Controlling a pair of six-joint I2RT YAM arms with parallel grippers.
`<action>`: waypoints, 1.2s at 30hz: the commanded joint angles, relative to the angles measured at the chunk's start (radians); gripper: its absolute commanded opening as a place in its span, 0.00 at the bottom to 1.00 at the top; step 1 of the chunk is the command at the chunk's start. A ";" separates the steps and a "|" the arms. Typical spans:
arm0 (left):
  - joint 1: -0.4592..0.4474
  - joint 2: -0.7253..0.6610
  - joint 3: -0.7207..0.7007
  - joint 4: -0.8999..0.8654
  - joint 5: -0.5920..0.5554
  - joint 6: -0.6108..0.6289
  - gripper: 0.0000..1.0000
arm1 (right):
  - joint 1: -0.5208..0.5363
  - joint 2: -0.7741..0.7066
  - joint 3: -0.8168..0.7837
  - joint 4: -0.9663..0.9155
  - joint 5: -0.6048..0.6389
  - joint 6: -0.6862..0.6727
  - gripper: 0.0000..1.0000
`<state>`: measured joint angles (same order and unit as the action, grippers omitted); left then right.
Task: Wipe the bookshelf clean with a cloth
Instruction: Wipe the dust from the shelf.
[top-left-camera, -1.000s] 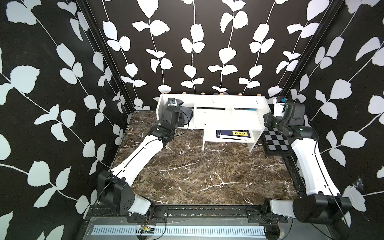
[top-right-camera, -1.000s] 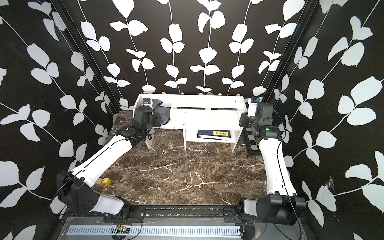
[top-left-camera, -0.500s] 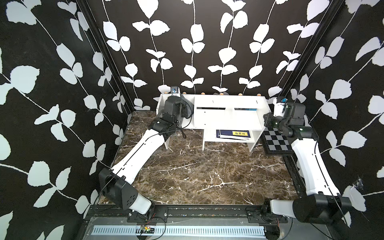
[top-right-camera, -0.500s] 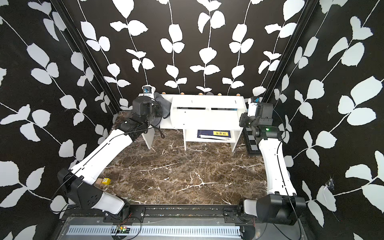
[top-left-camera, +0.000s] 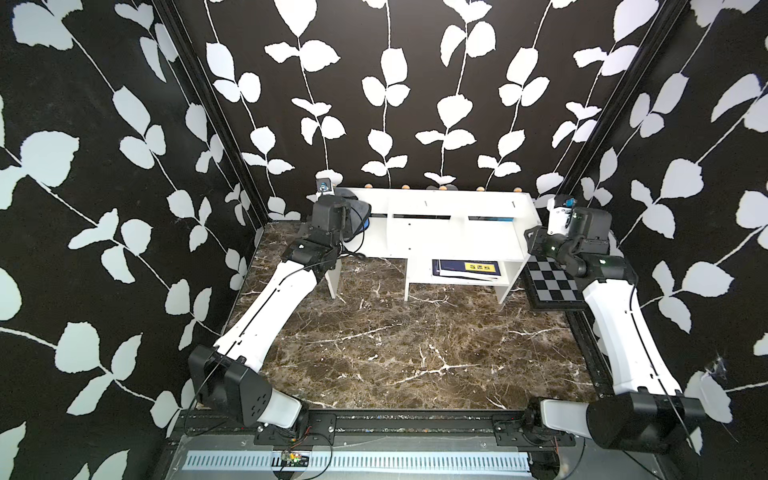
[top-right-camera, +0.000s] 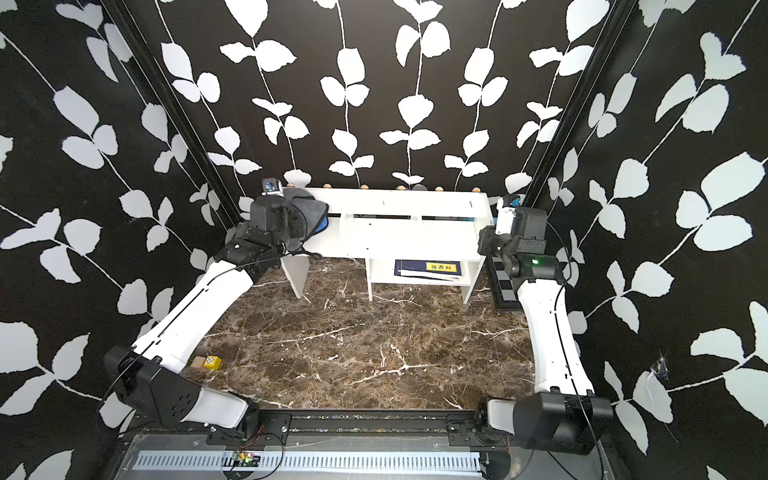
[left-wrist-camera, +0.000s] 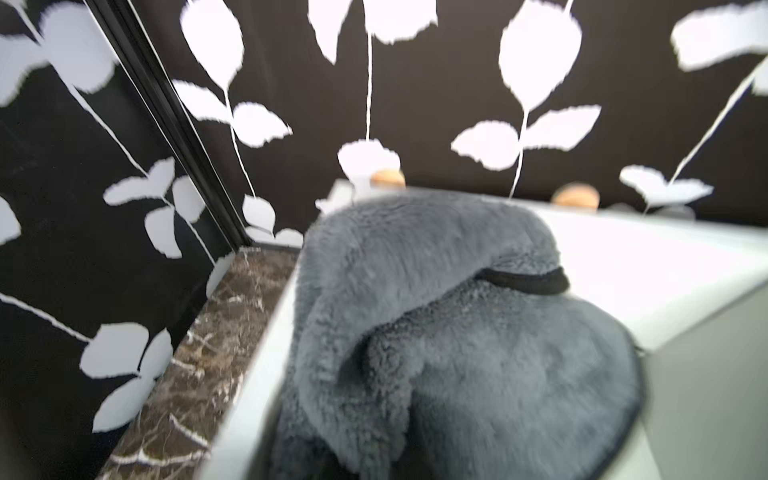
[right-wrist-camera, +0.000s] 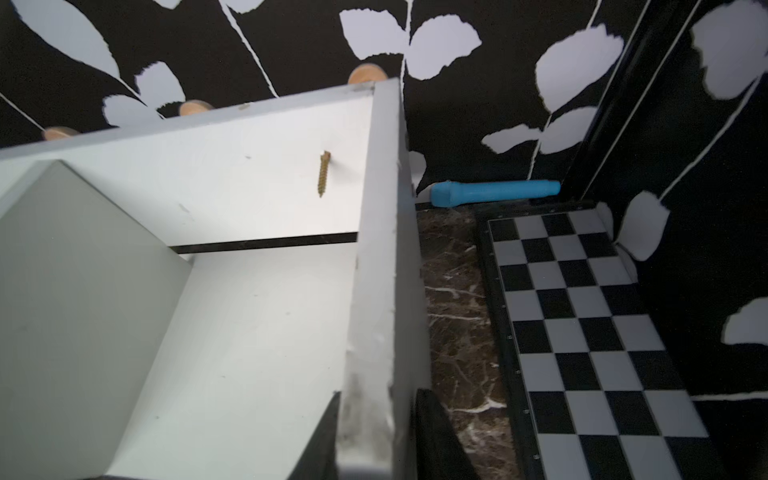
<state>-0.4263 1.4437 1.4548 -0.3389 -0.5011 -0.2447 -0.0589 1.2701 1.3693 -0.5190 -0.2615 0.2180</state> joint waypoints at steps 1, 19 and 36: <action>0.001 -0.043 -0.066 -0.007 0.039 -0.061 0.00 | 0.007 -0.049 -0.014 -0.016 -0.039 0.073 0.61; -0.141 0.036 0.024 0.080 0.031 0.003 0.00 | 0.008 -0.058 -0.051 -0.032 -0.012 0.085 0.57; 0.034 0.016 0.037 -0.038 0.023 -0.034 0.00 | 0.057 -0.227 -0.168 -0.064 0.050 0.102 0.51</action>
<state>-0.3912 1.4876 1.5440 -0.3374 -0.4854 -0.2497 -0.0151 1.0798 1.2297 -0.5892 -0.2382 0.3088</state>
